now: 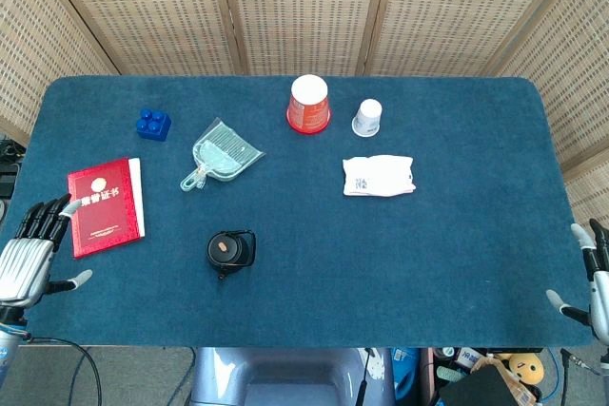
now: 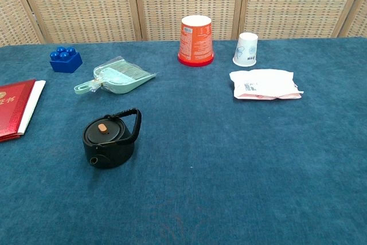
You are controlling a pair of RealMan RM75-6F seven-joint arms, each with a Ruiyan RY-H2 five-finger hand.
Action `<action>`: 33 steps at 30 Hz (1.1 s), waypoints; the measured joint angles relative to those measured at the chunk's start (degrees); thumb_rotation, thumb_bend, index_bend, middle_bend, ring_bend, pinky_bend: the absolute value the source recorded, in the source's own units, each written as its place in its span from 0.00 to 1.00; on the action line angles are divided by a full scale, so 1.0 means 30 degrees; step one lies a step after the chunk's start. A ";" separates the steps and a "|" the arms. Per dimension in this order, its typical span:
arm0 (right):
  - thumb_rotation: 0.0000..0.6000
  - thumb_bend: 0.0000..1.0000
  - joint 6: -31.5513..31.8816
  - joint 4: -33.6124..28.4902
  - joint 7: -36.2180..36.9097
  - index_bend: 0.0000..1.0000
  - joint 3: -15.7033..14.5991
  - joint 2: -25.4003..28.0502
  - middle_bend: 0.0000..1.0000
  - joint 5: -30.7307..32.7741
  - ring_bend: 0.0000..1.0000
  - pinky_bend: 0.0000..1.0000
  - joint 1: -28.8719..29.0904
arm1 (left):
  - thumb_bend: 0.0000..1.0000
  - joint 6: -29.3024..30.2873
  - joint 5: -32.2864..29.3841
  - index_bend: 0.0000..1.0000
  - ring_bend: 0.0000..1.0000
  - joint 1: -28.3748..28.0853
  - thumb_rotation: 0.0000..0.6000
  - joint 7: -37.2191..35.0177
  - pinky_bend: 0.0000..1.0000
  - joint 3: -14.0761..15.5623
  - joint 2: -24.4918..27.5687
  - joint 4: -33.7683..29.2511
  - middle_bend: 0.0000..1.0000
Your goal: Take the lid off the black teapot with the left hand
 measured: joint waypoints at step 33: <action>1.00 0.00 -0.0813 -0.0478 0.1206 0.00 0.0642 0.0896 0.00 0.1872 0.00 0.00 -0.0122 | 0.27 -1.0430 0.5757 0.42 0.00 -0.9243 1.00 -0.4529 0.00 -0.0993 -0.1515 0.4226 0.00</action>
